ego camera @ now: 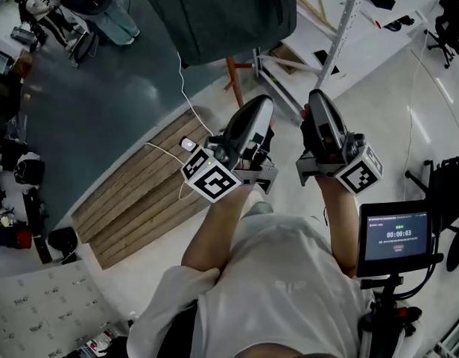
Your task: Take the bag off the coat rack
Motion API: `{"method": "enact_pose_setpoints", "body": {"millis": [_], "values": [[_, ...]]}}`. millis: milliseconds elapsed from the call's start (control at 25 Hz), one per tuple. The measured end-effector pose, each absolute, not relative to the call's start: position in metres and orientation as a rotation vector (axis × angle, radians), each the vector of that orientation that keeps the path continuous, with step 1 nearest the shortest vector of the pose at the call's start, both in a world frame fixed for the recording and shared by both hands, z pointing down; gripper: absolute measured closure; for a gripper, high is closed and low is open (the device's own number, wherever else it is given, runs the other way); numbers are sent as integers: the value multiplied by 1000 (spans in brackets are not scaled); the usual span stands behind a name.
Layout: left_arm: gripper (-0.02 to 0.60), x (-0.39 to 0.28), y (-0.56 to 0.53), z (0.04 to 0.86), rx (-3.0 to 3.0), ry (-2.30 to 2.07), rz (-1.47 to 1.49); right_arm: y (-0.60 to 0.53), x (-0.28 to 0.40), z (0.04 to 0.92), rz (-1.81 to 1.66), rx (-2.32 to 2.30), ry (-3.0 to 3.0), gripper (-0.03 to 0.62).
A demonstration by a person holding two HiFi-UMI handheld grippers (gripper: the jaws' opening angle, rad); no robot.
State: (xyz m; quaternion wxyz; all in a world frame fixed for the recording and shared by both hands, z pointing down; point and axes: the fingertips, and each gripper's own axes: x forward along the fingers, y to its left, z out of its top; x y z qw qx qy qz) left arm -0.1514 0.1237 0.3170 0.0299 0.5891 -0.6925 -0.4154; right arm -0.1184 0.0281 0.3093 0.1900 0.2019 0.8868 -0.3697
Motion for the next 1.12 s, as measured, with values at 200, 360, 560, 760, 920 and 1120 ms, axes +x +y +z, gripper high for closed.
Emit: {"method": "enact_pose_setpoints", "body": {"millis": [200,360,560,760,920,1120], "values": [[575,-209,168,315,1722,-2290,-1258,68,-184,306,-1035,691,2511,583],[575,-254,170,316,1671,-2392,-1216,74,-239,304,-1013,820,2506,583],[574,-311,172,289,1608,-2653,-1005,65,-301,272,-868,923,2520,582],[552,-345,184,222,1567,-2904,-794,53,-317,196,-619,991,2464,552],[477,-361,205,191,1495,-3109,-501,46,-310,152,-419,974,2421,525],[409,-385,216,163,1478,-3172,-285,12,-312,124,-173,847,2454,425]]}}
